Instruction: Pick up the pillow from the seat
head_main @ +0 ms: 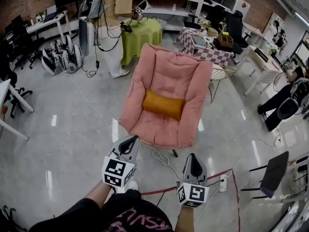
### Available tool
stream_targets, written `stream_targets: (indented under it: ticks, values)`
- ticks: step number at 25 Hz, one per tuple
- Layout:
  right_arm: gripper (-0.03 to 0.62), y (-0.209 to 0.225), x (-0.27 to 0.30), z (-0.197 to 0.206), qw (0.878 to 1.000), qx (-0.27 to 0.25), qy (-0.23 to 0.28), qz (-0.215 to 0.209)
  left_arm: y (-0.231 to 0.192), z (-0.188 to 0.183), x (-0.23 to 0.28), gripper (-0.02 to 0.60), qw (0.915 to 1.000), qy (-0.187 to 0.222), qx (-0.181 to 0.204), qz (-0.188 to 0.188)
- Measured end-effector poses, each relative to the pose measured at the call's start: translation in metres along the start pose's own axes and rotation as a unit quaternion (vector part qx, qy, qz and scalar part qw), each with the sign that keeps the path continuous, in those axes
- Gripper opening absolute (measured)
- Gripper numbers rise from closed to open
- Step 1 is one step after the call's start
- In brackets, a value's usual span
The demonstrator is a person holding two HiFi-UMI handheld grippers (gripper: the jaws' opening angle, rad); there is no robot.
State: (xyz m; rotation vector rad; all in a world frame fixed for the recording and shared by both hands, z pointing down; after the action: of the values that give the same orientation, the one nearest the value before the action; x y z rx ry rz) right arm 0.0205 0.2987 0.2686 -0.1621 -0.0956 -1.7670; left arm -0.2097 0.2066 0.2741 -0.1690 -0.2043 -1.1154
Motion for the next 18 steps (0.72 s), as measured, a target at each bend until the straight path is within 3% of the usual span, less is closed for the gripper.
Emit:
stream_targets:
  ticks: [8,18]
  values:
    - [0.019,-0.003,0.042,-0.008,1.000,-0.004,-0.003,0.020,-0.032,-0.009,0.039,0.009,0.9999,0.004,0.009,0.007]
    - [0.019,-0.002,0.049,-0.017,0.999,0.019,0.009,0.035,-0.034,-0.020,0.053,0.009,0.9992,0.002,0.002,0.040]
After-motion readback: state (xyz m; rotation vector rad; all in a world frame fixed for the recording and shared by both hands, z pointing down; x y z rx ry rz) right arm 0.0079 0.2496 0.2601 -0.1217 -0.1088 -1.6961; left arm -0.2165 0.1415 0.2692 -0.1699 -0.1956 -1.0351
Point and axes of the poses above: the fingertips, and each gripper's own axes: x forward along the fingers, y to its right, z out of its underside, the point moved 4 cm from there along -x, backward along the fingers, and after that the axes turned 11 degrees about -z, right-handed, at the moved point
